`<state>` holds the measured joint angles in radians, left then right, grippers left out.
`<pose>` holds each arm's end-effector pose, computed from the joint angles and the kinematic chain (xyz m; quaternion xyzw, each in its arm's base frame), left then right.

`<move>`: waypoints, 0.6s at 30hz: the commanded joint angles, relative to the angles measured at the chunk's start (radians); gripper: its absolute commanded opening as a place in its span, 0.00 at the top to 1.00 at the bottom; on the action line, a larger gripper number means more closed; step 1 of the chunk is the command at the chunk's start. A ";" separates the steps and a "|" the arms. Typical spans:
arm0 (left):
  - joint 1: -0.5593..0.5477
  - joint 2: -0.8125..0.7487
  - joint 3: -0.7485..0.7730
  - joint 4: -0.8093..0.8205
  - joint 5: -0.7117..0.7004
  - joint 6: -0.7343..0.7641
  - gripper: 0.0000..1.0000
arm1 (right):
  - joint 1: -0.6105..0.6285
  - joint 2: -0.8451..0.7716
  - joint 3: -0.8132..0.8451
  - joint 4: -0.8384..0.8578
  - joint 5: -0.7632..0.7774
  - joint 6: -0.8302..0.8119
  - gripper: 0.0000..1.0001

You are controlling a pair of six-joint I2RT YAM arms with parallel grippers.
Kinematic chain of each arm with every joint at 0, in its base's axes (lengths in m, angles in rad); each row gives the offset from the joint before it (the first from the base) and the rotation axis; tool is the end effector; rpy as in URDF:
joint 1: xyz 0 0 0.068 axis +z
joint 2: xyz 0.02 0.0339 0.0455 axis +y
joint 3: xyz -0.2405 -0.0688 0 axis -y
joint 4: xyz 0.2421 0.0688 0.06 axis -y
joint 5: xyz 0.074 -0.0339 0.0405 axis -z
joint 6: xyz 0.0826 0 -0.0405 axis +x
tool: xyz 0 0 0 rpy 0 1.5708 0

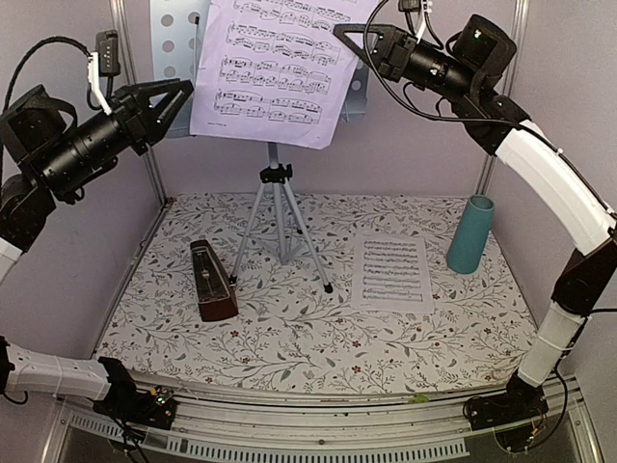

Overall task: Set up the instrument practice props
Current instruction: Pick up the music stand locking hook from the music stand.

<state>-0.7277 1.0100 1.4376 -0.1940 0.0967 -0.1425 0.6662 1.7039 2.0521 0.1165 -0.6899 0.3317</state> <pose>0.1735 -0.1652 0.5083 0.2149 0.5819 -0.3575 0.6981 0.2679 0.2775 0.5526 -0.3660 0.4395 0.5392 0.6182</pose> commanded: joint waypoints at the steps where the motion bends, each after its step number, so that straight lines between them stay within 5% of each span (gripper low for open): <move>1: 0.008 0.029 0.053 0.047 -0.190 0.031 0.59 | -0.019 0.106 0.153 -0.082 0.071 -0.029 1.00; 18: 0.002 0.214 0.204 0.030 -0.437 0.078 0.65 | -0.039 0.197 0.260 -0.015 0.106 -0.010 1.00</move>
<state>-0.7280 1.2129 1.6135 -0.1776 -0.2722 -0.0902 0.6273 1.8702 2.2810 0.0620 -0.5816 0.3004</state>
